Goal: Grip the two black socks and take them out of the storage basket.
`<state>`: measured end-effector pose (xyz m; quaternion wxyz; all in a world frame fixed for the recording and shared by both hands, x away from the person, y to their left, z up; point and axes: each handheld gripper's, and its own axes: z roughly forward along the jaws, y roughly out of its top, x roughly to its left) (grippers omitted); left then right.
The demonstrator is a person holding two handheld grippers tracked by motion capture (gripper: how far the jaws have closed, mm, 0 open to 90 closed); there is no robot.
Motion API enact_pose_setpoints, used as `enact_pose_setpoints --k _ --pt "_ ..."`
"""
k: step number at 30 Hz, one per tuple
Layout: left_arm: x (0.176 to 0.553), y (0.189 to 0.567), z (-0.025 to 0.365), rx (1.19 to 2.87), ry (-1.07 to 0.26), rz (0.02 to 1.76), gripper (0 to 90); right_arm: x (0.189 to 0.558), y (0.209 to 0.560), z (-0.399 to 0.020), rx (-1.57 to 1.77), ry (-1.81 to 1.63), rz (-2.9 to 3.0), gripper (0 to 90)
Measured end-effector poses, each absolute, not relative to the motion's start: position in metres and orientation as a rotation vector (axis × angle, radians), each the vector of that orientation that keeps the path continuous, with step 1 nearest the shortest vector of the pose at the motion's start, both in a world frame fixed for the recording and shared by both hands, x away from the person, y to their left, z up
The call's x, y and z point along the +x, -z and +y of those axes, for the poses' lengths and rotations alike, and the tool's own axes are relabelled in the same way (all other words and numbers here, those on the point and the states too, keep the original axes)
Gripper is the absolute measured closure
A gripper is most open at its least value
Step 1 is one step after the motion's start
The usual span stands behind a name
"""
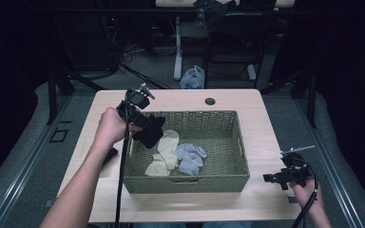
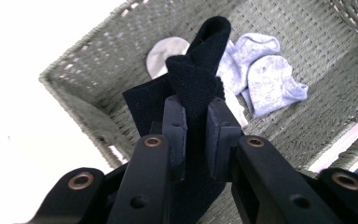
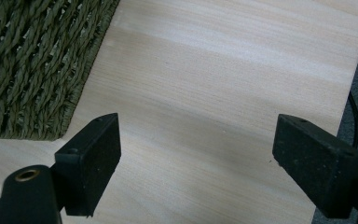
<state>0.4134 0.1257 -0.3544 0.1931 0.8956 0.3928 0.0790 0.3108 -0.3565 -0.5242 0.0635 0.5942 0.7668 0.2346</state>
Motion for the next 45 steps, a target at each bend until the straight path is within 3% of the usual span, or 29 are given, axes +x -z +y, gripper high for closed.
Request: enact_pose_setpoints --k 27,45 --pt "0.403 0.317 0.204 2.392 -0.338 1.267 80.4 0.311 0.524 -0.357 1.793 -0.7 2.337 14.8" --pt "0.382 0.354 0.263 2.313 -0.327 1.445 80.4 0.311 0.525 -0.356 1.795 -0.692 2.34 14.8"
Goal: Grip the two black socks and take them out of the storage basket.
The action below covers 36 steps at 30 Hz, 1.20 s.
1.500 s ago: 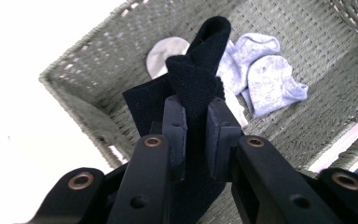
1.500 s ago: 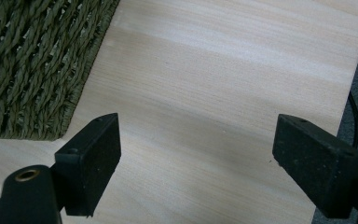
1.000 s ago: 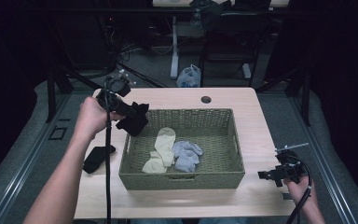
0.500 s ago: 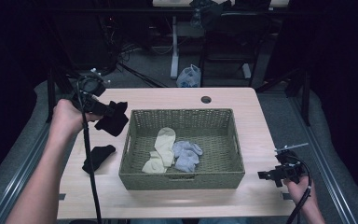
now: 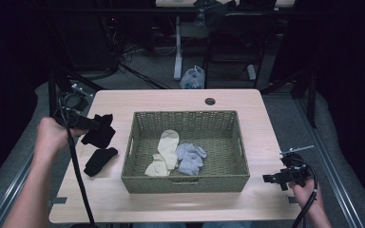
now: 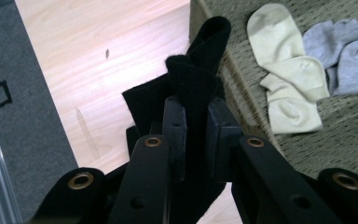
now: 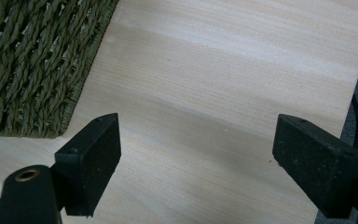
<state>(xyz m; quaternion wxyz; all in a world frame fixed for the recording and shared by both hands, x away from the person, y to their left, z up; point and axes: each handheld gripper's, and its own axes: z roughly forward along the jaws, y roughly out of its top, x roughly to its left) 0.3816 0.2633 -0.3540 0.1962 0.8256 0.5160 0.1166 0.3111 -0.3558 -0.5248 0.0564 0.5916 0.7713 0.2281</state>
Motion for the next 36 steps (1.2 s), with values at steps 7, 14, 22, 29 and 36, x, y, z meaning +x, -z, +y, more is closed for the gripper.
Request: enact_pose_setpoints --k 7,14,22,29,36 --pt "0.376 0.382 0.275 2.284 -0.282 1.505 80.5 0.311 0.525 -0.356 1.795 -0.69 2.342 14.8" --pt "0.372 0.407 0.281 2.27 -0.269 1.559 80.4 0.311 0.525 -0.355 1.794 -0.691 2.345 14.8" --pt "0.37 0.444 0.281 2.28 -0.231 1.605 80.3 0.311 0.526 -0.355 1.79 -0.683 2.354 14.9" --pt "0.371 0.476 0.281 2.259 -0.226 1.664 80.2 0.311 0.526 -0.355 1.789 -0.683 2.356 14.8" --pt "0.373 0.493 0.283 2.231 -0.218 1.706 79.9 0.311 0.526 -0.354 1.789 -0.681 2.354 14.8"
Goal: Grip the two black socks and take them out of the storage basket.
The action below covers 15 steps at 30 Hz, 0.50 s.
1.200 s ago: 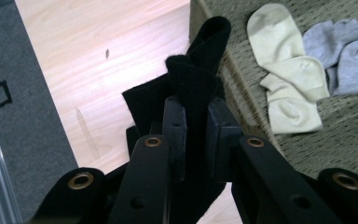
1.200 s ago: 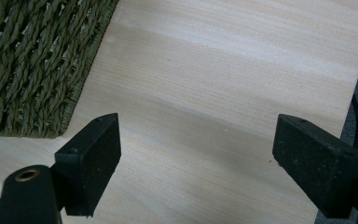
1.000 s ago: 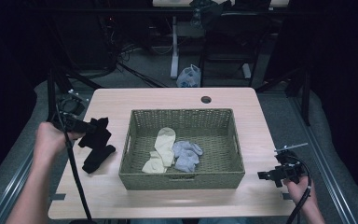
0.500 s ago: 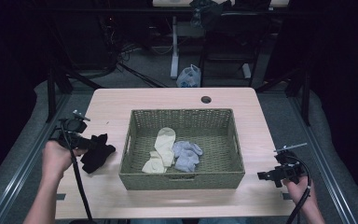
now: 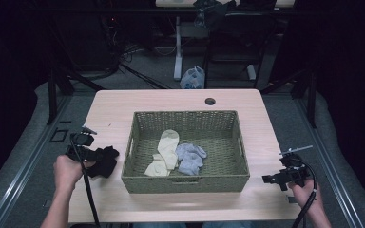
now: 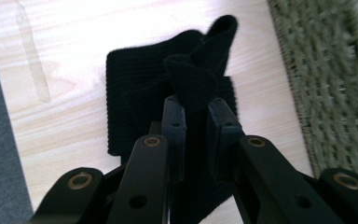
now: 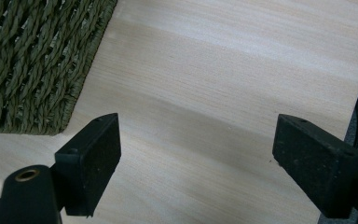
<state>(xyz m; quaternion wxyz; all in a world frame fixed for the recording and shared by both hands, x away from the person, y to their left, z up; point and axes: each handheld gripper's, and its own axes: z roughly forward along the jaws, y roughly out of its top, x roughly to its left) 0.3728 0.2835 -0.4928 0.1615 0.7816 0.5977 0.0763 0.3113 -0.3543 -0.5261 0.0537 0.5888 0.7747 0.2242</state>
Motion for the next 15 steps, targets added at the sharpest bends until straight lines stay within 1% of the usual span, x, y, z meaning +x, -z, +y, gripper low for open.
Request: enact_pose_setpoints --k 5,7,8,9,10,11,12,13,14,15 --pt "0.375 0.507 0.285 2.227 -0.201 1.741 78.5 0.311 0.526 -0.354 1.789 -0.682 2.355 14.9" --pt "0.377 0.51 0.286 2.216 -0.182 1.758 62.6 0.311 0.526 -0.354 1.788 -0.684 2.354 14.8" --pt "0.377 0.51 0.286 2.211 -0.18 1.769 62.6 0.311 0.526 -0.354 1.788 -0.684 2.354 14.8" --pt "0.376 0.51 0.287 2.208 -0.179 1.772 55.1 0.311 0.526 -0.354 1.789 -0.682 2.355 14.9" --pt "0.375 0.508 0.287 2.204 -0.188 1.779 46.5 0.311 0.526 -0.354 1.789 -0.682 2.355 14.8" --pt "0.372 0.504 0.288 2.191 -0.207 1.779 32.7 0.311 0.526 -0.355 1.788 -0.685 2.355 14.8" --pt "0.372 0.504 0.288 2.191 -0.207 1.779 27.9 0.311 0.526 -0.355 1.788 -0.685 2.355 14.8" --pt "0.37 0.501 0.288 2.178 -0.228 1.781 27.9 0.311 0.526 -0.355 1.787 -0.684 2.356 14.8" --pt "0.367 0.497 0.289 2.18 -0.247 1.783 21.5 0.311 0.526 -0.355 1.785 -0.675 2.365 14.8" --pt "0.364 0.493 0.289 2.173 -0.264 1.777 17.7 0.311 0.526 -0.355 1.787 -0.68 2.361 14.8"
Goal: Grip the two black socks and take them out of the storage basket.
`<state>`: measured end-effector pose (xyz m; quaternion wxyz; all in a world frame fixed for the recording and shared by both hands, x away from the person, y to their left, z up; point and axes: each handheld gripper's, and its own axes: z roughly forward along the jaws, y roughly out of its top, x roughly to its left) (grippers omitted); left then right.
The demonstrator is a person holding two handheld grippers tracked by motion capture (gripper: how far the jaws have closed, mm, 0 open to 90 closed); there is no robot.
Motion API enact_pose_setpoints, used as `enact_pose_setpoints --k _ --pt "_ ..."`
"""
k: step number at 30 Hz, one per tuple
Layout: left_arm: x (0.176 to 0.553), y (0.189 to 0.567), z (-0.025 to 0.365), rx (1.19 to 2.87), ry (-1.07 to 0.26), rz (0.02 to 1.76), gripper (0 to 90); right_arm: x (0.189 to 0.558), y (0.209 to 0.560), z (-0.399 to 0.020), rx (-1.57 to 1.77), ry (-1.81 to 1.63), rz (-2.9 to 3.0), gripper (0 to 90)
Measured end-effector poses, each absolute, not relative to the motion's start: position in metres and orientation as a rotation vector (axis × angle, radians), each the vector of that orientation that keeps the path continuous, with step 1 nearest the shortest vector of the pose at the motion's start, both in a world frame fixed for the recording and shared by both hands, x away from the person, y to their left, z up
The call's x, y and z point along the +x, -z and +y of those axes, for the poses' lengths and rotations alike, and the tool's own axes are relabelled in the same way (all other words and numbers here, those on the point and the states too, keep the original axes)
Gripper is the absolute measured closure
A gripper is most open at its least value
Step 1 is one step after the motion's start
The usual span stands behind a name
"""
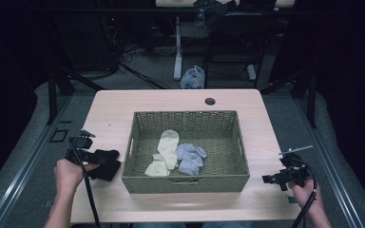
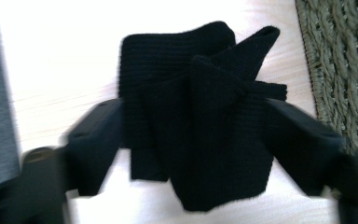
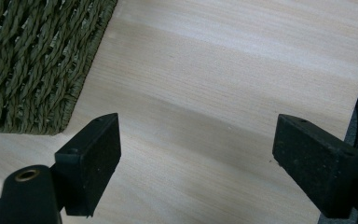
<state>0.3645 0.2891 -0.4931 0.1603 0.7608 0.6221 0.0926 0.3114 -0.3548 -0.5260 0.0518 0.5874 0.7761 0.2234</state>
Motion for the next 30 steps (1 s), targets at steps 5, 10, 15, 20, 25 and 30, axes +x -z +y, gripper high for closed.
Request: enact_pose_setpoints --k 5,10,15,20,25,30 --pt "0.346 0.473 0.287 2.17 -0.297 1.724 8.6 0.311 0.526 -0.354 1.79 -0.681 2.358 14.8" --pt "0.325 0.463 0.28 2.155 -0.336 1.685 4.4 0.311 0.527 -0.354 1.79 -0.682 2.359 14.9" --pt "0.302 0.463 0.271 2.146 -0.351 1.655 1.6 0.311 0.526 -0.354 1.783 -0.672 2.37 14.8" --pt "0.294 0.473 0.268 2.132 -0.344 1.661 1.4 0.311 0.526 -0.354 1.782 -0.67 2.371 14.8" --pt "0.286 0.487 0.268 2.1 -0.34 1.677 0.6 0.311 0.526 -0.354 1.786 -0.676 2.37 14.8" --pt "0.288 0.488 0.271 2.094 -0.361 1.68 0.3 0.312 0.527 -0.353 1.784 -0.674 2.376 14.8"
